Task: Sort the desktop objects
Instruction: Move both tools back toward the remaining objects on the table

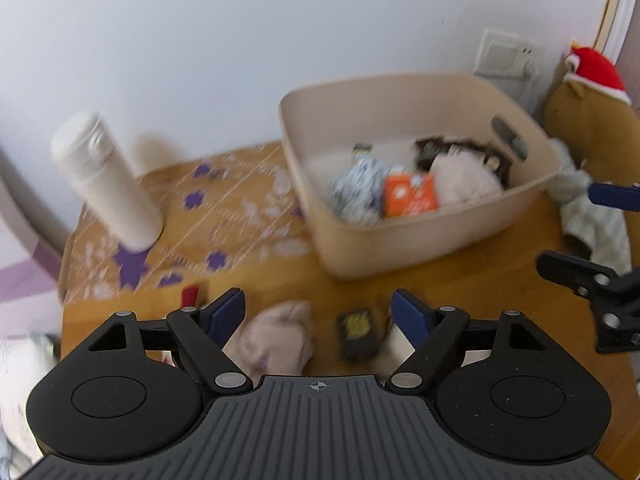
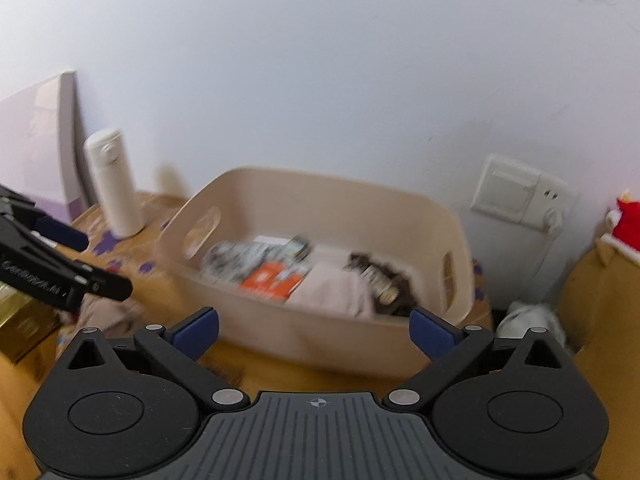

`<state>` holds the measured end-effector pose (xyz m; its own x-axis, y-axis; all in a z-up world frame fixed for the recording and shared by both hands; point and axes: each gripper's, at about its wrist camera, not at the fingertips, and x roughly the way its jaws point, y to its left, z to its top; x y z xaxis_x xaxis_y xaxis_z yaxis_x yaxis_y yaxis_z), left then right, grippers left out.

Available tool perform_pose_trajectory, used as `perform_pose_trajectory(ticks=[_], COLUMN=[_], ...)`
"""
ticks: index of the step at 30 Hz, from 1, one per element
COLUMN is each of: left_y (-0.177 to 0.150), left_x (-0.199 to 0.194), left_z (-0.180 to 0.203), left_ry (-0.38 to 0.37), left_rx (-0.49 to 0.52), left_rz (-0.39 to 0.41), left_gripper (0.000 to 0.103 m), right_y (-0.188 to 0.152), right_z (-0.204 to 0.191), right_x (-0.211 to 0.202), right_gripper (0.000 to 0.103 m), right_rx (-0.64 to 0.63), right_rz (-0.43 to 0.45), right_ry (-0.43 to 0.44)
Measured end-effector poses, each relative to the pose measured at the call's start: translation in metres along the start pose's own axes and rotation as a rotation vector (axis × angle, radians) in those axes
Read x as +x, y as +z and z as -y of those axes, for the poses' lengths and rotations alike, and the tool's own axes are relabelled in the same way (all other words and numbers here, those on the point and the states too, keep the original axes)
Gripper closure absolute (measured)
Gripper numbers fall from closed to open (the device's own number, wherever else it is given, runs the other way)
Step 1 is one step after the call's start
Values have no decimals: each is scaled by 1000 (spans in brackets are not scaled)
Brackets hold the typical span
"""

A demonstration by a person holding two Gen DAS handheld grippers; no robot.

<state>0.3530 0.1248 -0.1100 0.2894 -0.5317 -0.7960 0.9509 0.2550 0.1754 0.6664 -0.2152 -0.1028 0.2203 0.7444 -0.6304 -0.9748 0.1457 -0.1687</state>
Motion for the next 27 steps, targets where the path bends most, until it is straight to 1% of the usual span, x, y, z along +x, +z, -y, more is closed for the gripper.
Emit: perform_pose_trajectory(ticks=[4,9,10,15,18,21,24,27], left_y=[-25,-59,-64,-89,-100,-111,-117,-121], left_x=[3,9,10,18,25,31,35,38], left_z=[-11,-18,-18,-19,-18,-17,-16,-12], left_ry=[3,17,-16,-28,-46,-52,-82,-63], left_rx=[-22,18,59,91,100,90,107,125], left_rz=[-48,-101,-102,-153,-180,-197,-195,-176], left_gripper=[21,21,21,21,21,21,21,21], right_y=[-22,-59,-66,-102,-120,-135,-143,-147], right_z=[-19,-39,-43,-52,-57,-67,-74,-80], right_x=[-14,-25,-26,-27,-27,-25,-25,-22], right_gripper=[0,0,0,0,0,0,1,5], right_rx=[9,9,23,101,113,88,62,76], right_rz=[-26,-61,-80,-168,-211,-253,-272,-298], right_ry=[48,72,80,120,134,155,166,183])
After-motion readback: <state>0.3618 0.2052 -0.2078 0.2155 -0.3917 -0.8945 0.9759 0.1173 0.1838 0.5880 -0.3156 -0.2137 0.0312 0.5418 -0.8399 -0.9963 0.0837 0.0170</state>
